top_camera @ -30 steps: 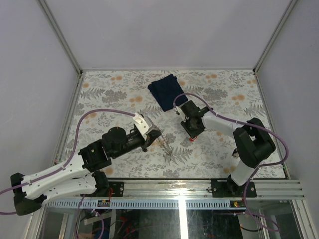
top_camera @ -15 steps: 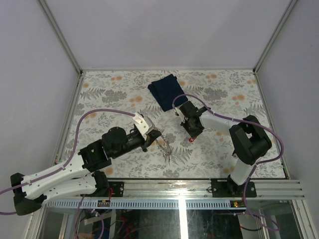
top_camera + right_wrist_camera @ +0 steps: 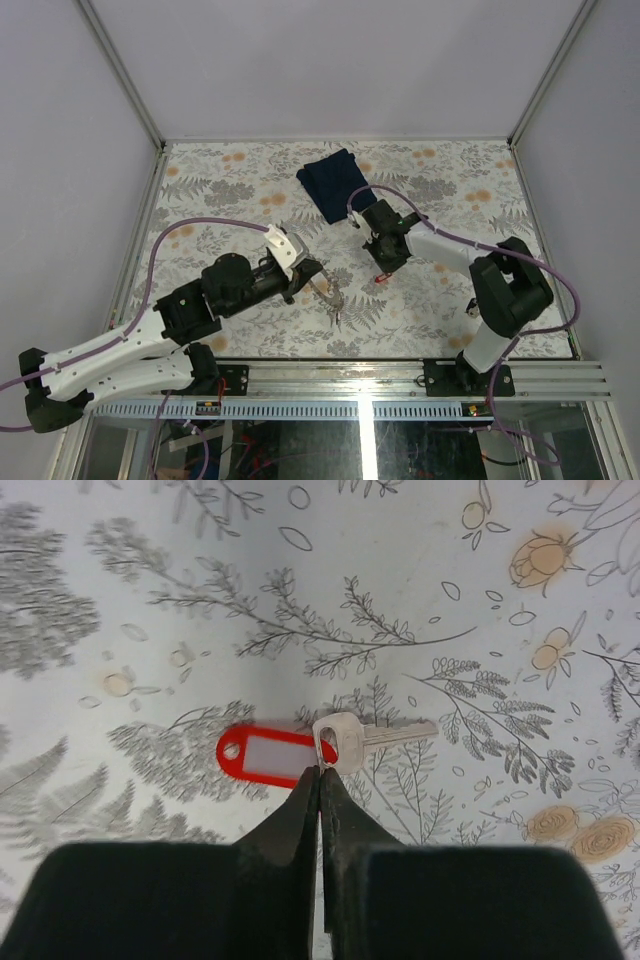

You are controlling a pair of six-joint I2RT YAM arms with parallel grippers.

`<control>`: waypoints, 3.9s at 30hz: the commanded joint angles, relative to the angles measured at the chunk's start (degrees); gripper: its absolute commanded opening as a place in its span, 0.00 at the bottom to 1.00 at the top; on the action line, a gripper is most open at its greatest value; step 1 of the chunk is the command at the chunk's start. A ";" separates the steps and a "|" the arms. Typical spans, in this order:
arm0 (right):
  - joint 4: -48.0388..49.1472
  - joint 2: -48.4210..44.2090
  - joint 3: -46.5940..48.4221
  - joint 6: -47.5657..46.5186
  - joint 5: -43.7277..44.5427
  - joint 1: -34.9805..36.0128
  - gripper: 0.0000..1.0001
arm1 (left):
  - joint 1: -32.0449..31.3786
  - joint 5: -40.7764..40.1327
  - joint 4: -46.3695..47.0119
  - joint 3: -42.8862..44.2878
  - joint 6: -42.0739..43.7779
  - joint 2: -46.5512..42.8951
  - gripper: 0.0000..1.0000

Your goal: Put the keys on the keyring

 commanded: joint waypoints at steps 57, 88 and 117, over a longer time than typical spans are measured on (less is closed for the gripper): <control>43.36 -56.82 -8.13 -15.15 -60.59 0.24 0.00 | 0.20 24.57 -1.40 11.71 56.14 -0.29 0.00; 61.76 -51.67 -11.88 -0.24 -65.33 0.24 0.00 | 0.20 19.46 23.79 1.93 48.00 -2.89 0.00; 62.31 -48.08 -10.64 11.38 -55.32 2.19 0.00 | 0.19 5.25 43.17 -7.18 9.33 -3.96 0.00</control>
